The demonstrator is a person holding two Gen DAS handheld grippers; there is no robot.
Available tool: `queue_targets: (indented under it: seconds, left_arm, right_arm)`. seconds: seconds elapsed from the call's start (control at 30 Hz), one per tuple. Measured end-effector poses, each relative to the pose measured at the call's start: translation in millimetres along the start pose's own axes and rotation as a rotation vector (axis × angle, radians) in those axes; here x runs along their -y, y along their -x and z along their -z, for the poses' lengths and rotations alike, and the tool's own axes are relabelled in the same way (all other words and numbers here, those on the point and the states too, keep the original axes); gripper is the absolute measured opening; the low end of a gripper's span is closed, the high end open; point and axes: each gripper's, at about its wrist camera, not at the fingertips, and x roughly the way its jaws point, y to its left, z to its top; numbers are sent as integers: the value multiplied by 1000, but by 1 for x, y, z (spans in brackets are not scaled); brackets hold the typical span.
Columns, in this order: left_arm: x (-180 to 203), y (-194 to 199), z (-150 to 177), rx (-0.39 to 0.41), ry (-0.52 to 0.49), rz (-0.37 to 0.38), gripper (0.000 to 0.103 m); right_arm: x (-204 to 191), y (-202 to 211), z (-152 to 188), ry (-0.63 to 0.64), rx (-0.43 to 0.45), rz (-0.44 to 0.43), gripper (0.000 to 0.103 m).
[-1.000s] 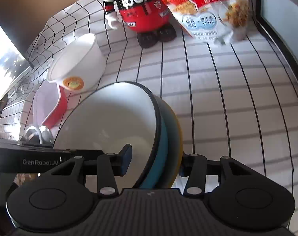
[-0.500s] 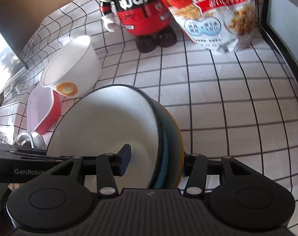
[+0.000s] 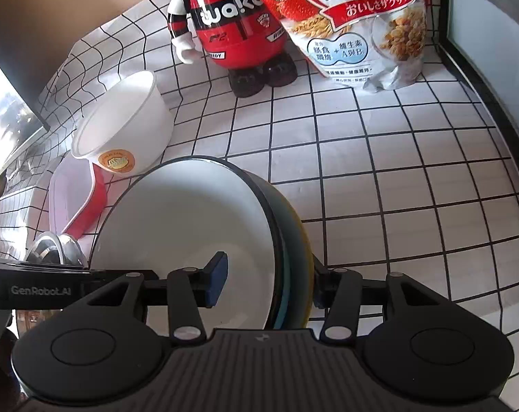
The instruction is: Organize plates and bowls
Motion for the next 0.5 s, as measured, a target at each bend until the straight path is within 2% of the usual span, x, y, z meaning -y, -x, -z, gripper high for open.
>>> queue_targets:
  seconds: [0.2,0.5]
  left_arm:
    - [-2,19,2,43,3,3,21]
    - [-9,66,-12,158,-3,34,20]
  right_arm:
    - [-2,14,-1,1,37,18,49]
    - [-19,52,-22,42,152,33,51]
